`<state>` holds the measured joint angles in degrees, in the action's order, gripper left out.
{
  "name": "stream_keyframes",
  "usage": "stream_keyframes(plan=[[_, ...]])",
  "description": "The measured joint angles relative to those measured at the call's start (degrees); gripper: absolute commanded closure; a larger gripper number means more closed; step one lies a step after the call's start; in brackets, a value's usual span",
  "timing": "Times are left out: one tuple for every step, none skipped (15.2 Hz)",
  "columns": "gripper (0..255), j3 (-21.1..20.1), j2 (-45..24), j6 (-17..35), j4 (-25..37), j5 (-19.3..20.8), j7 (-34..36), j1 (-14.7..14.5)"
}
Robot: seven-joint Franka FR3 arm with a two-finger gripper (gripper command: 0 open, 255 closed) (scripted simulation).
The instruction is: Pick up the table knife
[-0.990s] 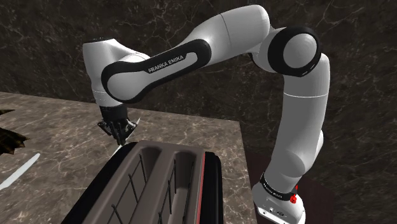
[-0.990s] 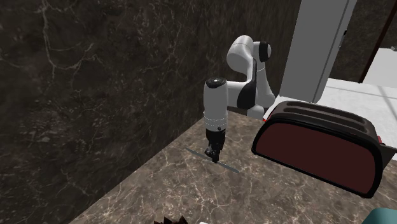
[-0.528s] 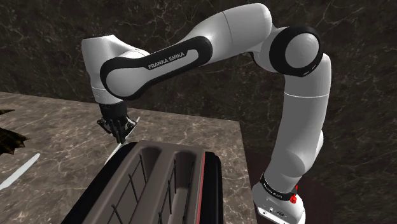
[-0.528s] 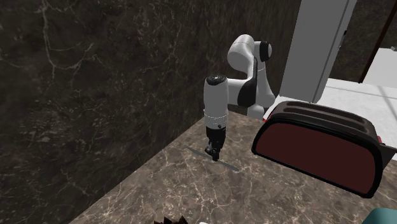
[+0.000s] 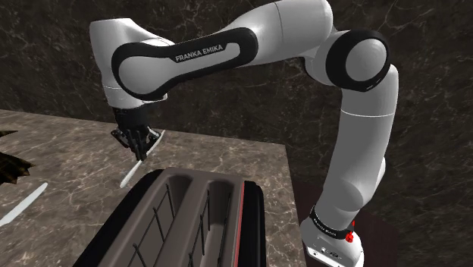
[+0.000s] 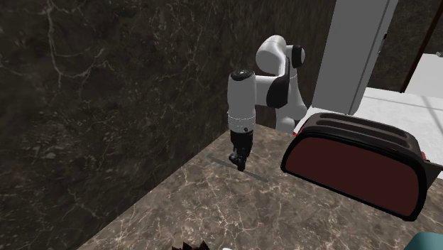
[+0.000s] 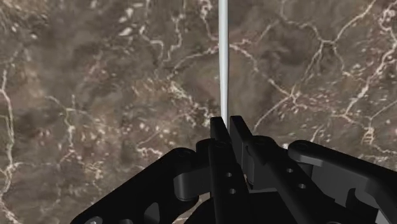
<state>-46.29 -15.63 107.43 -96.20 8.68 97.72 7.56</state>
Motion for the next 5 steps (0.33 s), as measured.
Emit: stream_keyframes(plan=[[255, 0.0, 0.1, -0.7, 0.7, -0.1, -0.1, 0.0], [255, -0.1, 0.0, -1.5, 1.5, -0.1, 0.0, -0.1], [255, -0.1, 0.1, -2.1, 2.0, -0.1, 0.0, -0.2], [255, -0.2, 0.3, -2.7, 2.5, -0.3, -0.1, -0.1], [255, -0.2, 0.1, -3.3, 3.2, -0.2, 0.0, -0.3]])
